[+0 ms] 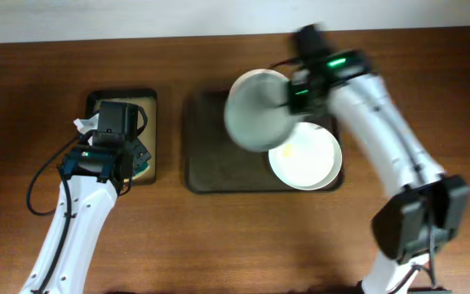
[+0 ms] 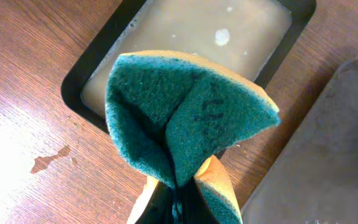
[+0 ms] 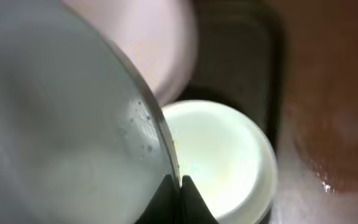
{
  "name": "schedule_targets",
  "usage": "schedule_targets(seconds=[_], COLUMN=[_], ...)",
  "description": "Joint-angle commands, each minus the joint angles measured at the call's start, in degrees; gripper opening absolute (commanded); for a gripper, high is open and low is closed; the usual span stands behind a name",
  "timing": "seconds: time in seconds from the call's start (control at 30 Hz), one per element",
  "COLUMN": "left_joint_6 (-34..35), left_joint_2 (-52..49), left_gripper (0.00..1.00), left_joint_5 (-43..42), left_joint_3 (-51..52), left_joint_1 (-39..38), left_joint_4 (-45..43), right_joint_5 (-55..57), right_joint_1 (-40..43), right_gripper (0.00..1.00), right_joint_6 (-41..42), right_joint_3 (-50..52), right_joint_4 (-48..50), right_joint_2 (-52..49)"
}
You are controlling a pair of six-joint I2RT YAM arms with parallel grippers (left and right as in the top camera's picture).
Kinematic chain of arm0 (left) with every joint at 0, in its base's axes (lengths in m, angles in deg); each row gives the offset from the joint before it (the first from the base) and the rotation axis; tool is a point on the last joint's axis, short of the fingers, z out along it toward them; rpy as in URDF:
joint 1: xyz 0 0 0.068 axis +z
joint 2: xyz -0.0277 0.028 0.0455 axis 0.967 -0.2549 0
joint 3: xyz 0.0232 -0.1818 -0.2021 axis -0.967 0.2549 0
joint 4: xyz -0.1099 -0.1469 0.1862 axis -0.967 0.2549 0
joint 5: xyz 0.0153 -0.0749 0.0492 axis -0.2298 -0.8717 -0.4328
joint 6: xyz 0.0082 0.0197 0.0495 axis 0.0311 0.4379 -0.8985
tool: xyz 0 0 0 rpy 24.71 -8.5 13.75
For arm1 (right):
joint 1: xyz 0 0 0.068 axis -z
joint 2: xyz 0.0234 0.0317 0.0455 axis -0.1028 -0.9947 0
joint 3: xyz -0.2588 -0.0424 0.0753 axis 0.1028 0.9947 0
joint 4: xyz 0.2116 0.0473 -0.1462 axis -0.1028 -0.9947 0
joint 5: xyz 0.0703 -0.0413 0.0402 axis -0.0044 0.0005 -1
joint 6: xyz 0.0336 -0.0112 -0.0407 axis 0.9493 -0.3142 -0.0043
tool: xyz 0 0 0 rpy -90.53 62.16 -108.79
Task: Clean dirty plates on tray and stack at the side
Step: 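Lift the light blue plate with the right gripper and place it right of tray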
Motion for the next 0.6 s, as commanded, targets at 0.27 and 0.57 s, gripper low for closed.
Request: schedule_targets(seconds=[0.27, 0.57], left_joint_6=[0.1, 0.2], left_joint_2=[0.3, 0.3], left_gripper=[0.0, 0.0], left_joint_5=[-0.2, -0.2], left_joint_3=[0.6, 0.6], left_joint_1=[0.2, 0.2], left_joint_4=[0.6, 0.2], right_joint_5=[-15.3, -15.6], right_joint_1=[43.2, 43.2], right_gripper=[0.04, 0.53], right_joint_6=[0.6, 0.6], right_joint_3=[5.1, 5.5], right_joint_4=[3.0, 5.2], right_joint_2=[-5.9, -9.9])
